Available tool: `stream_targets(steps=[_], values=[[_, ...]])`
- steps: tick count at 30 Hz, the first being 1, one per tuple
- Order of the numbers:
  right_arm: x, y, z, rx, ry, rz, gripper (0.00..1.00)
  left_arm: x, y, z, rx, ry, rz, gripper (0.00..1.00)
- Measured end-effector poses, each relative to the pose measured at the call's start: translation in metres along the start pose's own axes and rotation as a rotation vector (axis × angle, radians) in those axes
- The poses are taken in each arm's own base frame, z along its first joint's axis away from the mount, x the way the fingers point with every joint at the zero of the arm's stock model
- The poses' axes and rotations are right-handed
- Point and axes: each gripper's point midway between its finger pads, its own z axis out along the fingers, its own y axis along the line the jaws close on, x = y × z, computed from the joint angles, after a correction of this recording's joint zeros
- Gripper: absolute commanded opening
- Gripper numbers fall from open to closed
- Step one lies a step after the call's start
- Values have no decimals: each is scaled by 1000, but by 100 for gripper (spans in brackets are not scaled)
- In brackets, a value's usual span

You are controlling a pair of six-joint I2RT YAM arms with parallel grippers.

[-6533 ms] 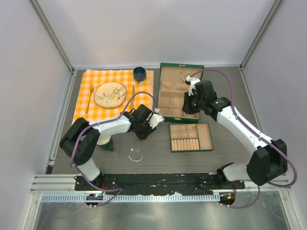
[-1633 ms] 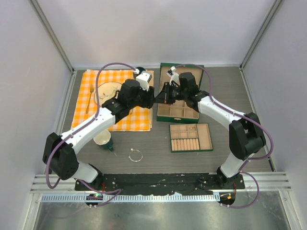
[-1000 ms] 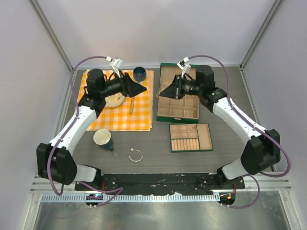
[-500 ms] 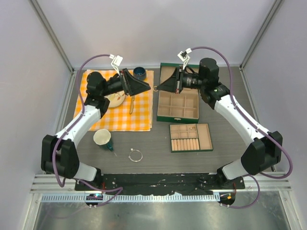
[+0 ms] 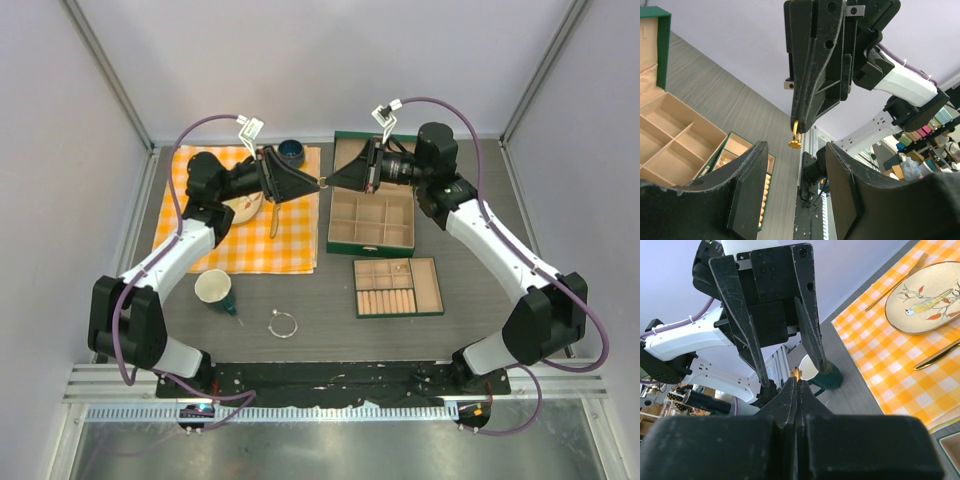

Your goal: Organize the mixed jewelry

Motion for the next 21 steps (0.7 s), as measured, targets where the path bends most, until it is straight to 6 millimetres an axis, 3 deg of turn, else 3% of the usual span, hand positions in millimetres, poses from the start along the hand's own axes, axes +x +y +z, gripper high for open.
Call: stream_targets(steps=[21], values=[[6,-7,2,-3,-4,26,1,5,-2,7,10,8,-23,31]])
